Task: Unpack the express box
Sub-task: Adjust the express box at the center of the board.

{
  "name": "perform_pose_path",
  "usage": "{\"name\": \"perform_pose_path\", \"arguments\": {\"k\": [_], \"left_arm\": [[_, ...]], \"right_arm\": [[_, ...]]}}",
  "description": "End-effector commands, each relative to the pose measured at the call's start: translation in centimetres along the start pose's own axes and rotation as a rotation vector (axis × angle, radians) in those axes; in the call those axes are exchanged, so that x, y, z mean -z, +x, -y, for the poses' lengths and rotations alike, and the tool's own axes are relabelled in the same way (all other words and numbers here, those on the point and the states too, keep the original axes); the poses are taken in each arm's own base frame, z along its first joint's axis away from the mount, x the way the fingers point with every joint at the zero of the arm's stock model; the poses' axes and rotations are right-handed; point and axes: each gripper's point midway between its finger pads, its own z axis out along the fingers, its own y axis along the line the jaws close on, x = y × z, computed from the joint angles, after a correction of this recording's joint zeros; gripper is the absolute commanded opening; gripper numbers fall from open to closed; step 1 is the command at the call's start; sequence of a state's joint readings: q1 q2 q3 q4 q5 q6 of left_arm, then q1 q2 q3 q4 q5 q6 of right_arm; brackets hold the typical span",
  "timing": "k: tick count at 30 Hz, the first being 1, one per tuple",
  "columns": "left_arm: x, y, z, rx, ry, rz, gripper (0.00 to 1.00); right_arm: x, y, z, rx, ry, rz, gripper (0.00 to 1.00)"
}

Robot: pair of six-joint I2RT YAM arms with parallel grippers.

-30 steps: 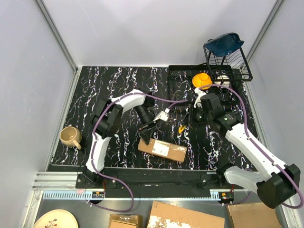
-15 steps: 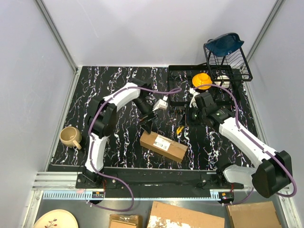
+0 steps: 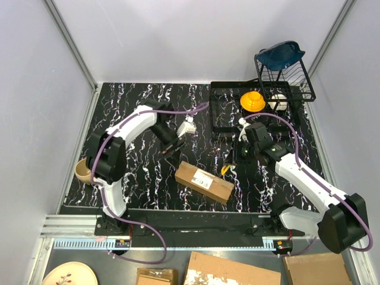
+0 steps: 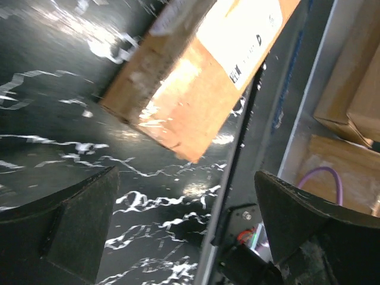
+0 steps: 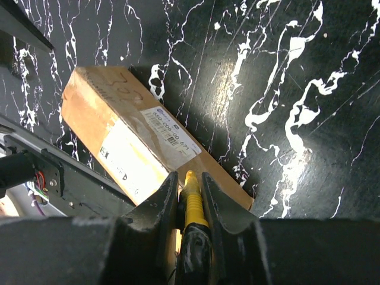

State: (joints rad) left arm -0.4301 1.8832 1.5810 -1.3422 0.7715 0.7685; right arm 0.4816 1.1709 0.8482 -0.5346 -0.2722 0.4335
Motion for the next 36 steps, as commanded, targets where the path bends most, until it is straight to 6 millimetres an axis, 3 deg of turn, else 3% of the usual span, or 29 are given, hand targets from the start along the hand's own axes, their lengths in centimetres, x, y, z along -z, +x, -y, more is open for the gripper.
{"name": "perform_pose_path", "arguments": {"k": [1, 6, 13, 16, 18, 21, 22, 27, 32, 36], "left_arm": [[-3.1, 1.4, 0.5, 0.076, 0.050, -0.066, 0.99], [-4.3, 0.4, -0.9, 0.080, 0.001, -0.081, 0.99], [-3.7, -3.6, -3.9, 0.030, -0.093, -0.017, 0.99], [-4.0, -4.1, -5.0, 0.029, -0.121, -0.007, 0.99], [-4.7, -3.7, -5.8, 0.051, -0.121, -0.029, 0.99], [-5.3, -2.4, -6.0, 0.082, -0.126, -0.059, 0.99], [-5.7, -1.1, -5.8, 0.102, -0.119, -0.081, 0.99], [-5.2, -0.4, -4.2, 0.122, -0.106, -0.073, 0.99], [-2.9, -1.8, -3.9, 0.104, -0.150, -0.022, 0.99], [-0.2, -4.1, -3.7, 0.102, -0.162, 0.046, 0.99]], "right_arm": [[1.1, -0.3, -1.5, -0.006, -0.072, 0.052, 0.00], [1.0, 0.2, -2.3, 0.008, -0.078, 0.051, 0.00], [1.5, -0.6, -1.8, 0.032, -0.033, 0.087, 0.00], [3.1, -3.0, -1.3, 0.079, 0.027, 0.212, 0.00], [4.5, -5.4, -2.1, 0.130, 0.014, 0.351, 0.00], [5.3, -7.2, -3.8, 0.212, -0.042, 0.495, 0.00], [5.1, -7.8, -3.7, 0.221, -0.029, 0.524, 0.00], [2.7, -8.2, -5.1, 0.297, -0.027, 0.527, 0.00], [0.6, -7.1, -4.6, 0.314, 0.026, 0.462, 0.00], [-0.6, -5.1, -2.9, 0.281, 0.084, 0.365, 0.00]]}}
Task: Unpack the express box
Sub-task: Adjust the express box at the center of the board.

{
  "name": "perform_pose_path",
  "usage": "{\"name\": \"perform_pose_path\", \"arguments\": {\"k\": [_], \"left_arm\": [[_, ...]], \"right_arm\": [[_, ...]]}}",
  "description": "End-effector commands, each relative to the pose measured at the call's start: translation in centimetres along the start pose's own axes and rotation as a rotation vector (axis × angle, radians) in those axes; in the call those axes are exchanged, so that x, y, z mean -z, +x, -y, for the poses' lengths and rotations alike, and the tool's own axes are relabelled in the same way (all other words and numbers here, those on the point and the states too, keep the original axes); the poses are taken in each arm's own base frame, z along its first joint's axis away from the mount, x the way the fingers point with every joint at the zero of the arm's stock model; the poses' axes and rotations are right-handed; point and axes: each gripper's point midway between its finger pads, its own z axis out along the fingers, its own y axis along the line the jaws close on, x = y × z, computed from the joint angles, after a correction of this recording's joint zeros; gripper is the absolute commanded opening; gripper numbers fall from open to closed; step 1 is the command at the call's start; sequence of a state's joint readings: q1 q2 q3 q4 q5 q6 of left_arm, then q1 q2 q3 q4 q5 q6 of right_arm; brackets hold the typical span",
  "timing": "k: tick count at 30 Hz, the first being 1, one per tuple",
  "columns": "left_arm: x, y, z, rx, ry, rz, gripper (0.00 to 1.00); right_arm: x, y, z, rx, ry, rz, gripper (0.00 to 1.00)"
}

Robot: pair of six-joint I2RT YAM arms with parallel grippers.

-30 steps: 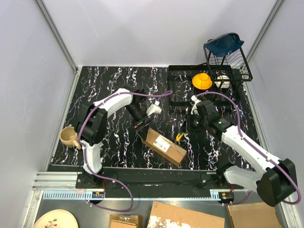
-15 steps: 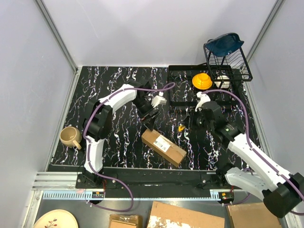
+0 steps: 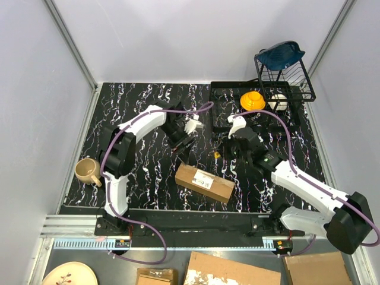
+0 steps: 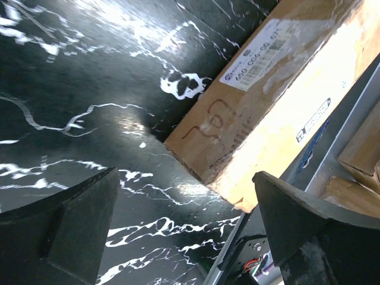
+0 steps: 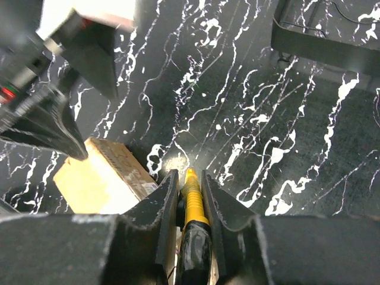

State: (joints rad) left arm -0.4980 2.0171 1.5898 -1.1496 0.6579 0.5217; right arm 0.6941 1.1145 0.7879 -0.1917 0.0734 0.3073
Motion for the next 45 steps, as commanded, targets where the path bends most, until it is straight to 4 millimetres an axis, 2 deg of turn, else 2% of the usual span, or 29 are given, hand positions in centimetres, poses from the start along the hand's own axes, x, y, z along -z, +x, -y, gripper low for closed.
{"name": "perform_pose_path", "arguments": {"k": [1, 3, 5, 6, 8, 9, 11, 12, 14, 17, 19, 20, 22, 23, 25, 26, 27, 29, 32, 36, 39, 42, 45], "left_arm": [[5.0, -3.4, 0.8, -0.049, -0.060, 0.126, 0.99], [6.2, -3.8, 1.5, -0.069, -0.063, 0.137, 0.99], [6.8, -3.3, 2.8, -0.116, -0.030, 0.137, 0.99], [6.2, -1.9, 3.5, -0.109, 0.000, 0.101, 0.99], [5.8, -0.2, 4.4, -0.151, -0.006, 0.067, 0.99], [4.4, 1.4, 4.9, -0.160, 0.006, 0.019, 0.99], [4.2, 2.8, 5.4, -0.207, -0.050, -0.017, 0.99], [3.2, 3.7, 5.7, -0.224, -0.056, -0.044, 0.99], [3.1, 4.4, 6.6, -0.261, -0.087, -0.060, 0.99], [1.4, 5.9, 6.4, -0.257, -0.132, -0.102, 0.99], [0.2, 6.1, 4.6, -0.227, -0.211, -0.104, 0.99], [-0.3, 5.3, 3.9, -0.227, -0.241, -0.077, 0.99], [-0.9, 5.3, 2.8, -0.185, -0.278, -0.081, 0.99], [-1.1, 4.5, 1.9, -0.188, -0.315, -0.054, 0.99], [-1.0, 3.8, 0.6, -0.176, -0.378, -0.053, 0.99], [-0.5, 2.6, -0.1, -0.180, -0.409, -0.020, 0.99], [-0.6, 2.3, -0.5, -0.163, -0.412, -0.015, 0.99], [0.0, 0.8, -1.2, -0.163, -0.428, 0.020, 0.99], [0.1, -0.4, -1.4, -0.158, -0.408, 0.036, 0.99], [0.1, -1.3, -2.2, -0.154, -0.402, 0.052, 0.99], [0.3, -1.9, -2.3, -0.149, -0.368, 0.059, 0.99], [1.4, -1.4, -1.4, -0.148, -0.324, 0.068, 0.99], [3.3, -0.8, -0.8, -0.147, -0.296, 0.083, 0.99]], "right_arm": [[-0.1, 0.7, 0.9, -0.014, 0.062, -0.029, 0.00], [0.4, 1.7, 1.4, -0.023, 0.094, -0.071, 0.00], [0.9, 2.1, 1.8, -0.036, 0.127, -0.090, 0.00], [1.4, 3.0, 2.1, -0.035, 0.153, -0.134, 0.00], [2.0, 3.1, 2.2, -0.043, 0.190, -0.152, 0.00], [2.6, 3.9, 2.6, -0.037, 0.220, -0.192, 0.00], [3.0, 4.1, 2.7, -0.040, 0.263, -0.218, 0.00], [3.6, 4.9, 2.8, -0.026, 0.280, -0.255, 0.00], [4.2, 5.1, 2.8, -0.033, 0.294, -0.272, 0.00], [4.9, 5.1, 2.0, -0.048, 0.271, -0.268, 0.00], [5.2, 5.3, 1.7, -0.048, 0.263, -0.274, 0.00], [5.3, 5.9, 1.6, -0.044, 0.265, -0.295, 0.00], [5.5, 6.5, 1.1, -0.049, 0.250, -0.311, 0.00], [5.5, 6.6, 0.9, -0.053, 0.248, -0.312, 0.00], [5.6, 7.0, 0.6, -0.059, 0.242, -0.317, 0.00], [5.6, 7.2, 0.5, -0.060, 0.239, -0.321, 0.00], [5.7, 7.3, 0.4, -0.068, 0.237, -0.321, 0.00], [5.8, 7.5, 0.2, -0.074, 0.230, -0.323, 0.00], [6.1, 7.5, 0.5, -0.080, 0.240, -0.316, 0.00], [6.6, 6.7, 0.1, -0.093, 0.213, -0.277, 0.00], [6.5, 6.8, -0.2, -0.098, 0.185, -0.269, 0.00], [7.0, 5.6, 1.1, -0.061, 0.252, -0.224, 0.00], [7.1, 2.2, 1.5, -0.027, 0.273, -0.097, 0.00]]}}
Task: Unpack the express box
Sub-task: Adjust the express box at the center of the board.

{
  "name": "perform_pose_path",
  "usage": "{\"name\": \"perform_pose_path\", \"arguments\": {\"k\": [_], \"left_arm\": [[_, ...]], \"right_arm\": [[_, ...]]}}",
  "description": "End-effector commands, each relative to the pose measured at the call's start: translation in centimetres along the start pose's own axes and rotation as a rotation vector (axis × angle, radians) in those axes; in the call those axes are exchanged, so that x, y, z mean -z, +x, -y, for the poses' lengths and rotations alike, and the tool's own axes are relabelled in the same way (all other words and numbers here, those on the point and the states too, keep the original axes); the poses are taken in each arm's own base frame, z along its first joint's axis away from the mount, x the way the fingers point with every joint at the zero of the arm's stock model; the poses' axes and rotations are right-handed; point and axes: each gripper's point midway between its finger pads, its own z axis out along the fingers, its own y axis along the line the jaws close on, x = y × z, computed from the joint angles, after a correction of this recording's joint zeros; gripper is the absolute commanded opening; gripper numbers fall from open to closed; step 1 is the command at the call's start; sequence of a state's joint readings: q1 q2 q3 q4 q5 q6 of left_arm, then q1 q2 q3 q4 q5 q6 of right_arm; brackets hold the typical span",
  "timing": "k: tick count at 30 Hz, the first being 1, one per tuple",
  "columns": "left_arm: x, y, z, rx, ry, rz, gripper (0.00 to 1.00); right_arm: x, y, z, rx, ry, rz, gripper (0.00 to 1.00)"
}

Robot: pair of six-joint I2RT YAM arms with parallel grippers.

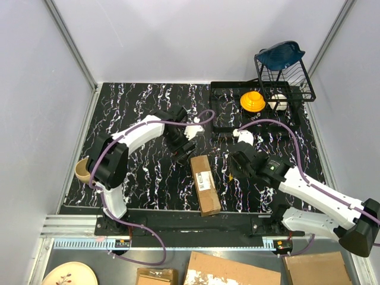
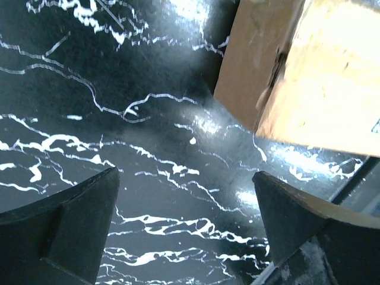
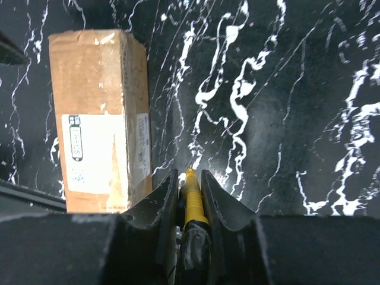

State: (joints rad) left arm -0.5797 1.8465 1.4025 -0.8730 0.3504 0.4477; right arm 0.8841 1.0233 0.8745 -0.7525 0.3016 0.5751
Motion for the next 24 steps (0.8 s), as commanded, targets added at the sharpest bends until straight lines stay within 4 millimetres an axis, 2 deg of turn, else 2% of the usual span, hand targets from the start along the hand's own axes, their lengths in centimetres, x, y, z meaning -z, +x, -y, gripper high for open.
{"name": "perform_pose_path", "arguments": {"k": [1, 3, 4, 6, 7, 13, 14, 19, 22, 23, 24], "left_arm": [[4.1, -0.8, 0.2, -0.003, 0.055, 0.075, 0.99], [6.0, -2.3, 0.9, -0.004, 0.099, 0.131, 0.99], [6.5, -2.7, 1.1, 0.001, 0.114, 0.143, 0.99], [7.4, -4.8, 1.6, 0.000, 0.148, 0.197, 0.99], [7.7, -5.8, 1.8, -0.007, 0.154, 0.215, 0.99], [3.9, -6.9, 1.1, 0.054, 0.207, 0.148, 0.99], [3.0, -6.7, 0.9, 0.074, 0.216, 0.131, 0.99], [1.4, -6.7, 0.3, 0.079, 0.146, 0.116, 0.99], [2.0, -6.8, -0.3, 0.064, 0.041, 0.110, 0.99], [3.1, -7.2, -0.2, 0.046, 0.005, 0.127, 0.99], [4.0, -7.2, -1.1, 0.060, -0.085, 0.118, 0.99]], "right_arm": [[1.5, -5.9, -0.4, 0.012, 0.010, 0.240, 0.00], [1.1, -7.3, -1.0, 0.047, -0.002, 0.295, 0.00], [1.0, -8.6, -1.6, 0.039, -0.017, 0.357, 0.00], [0.4, -9.5, -1.9, 0.073, -0.022, 0.414, 0.00], [0.9, -11.2, -2.9, 0.050, -0.064, 0.496, 0.00], [0.5, -13.6, -4.7, 0.070, -0.130, 0.635, 0.00], [0.2, -13.6, -5.0, 0.078, -0.137, 0.635, 0.00], [-0.7, -12.7, -5.5, 0.090, -0.167, 0.623, 0.00], [-0.7, -12.4, -5.2, 0.095, -0.162, 0.618, 0.00], [-0.5, -12.4, -5.0, 0.097, -0.155, 0.620, 0.00], [-0.3, -12.3, -4.8, 0.094, -0.150, 0.622, 0.00]]}}
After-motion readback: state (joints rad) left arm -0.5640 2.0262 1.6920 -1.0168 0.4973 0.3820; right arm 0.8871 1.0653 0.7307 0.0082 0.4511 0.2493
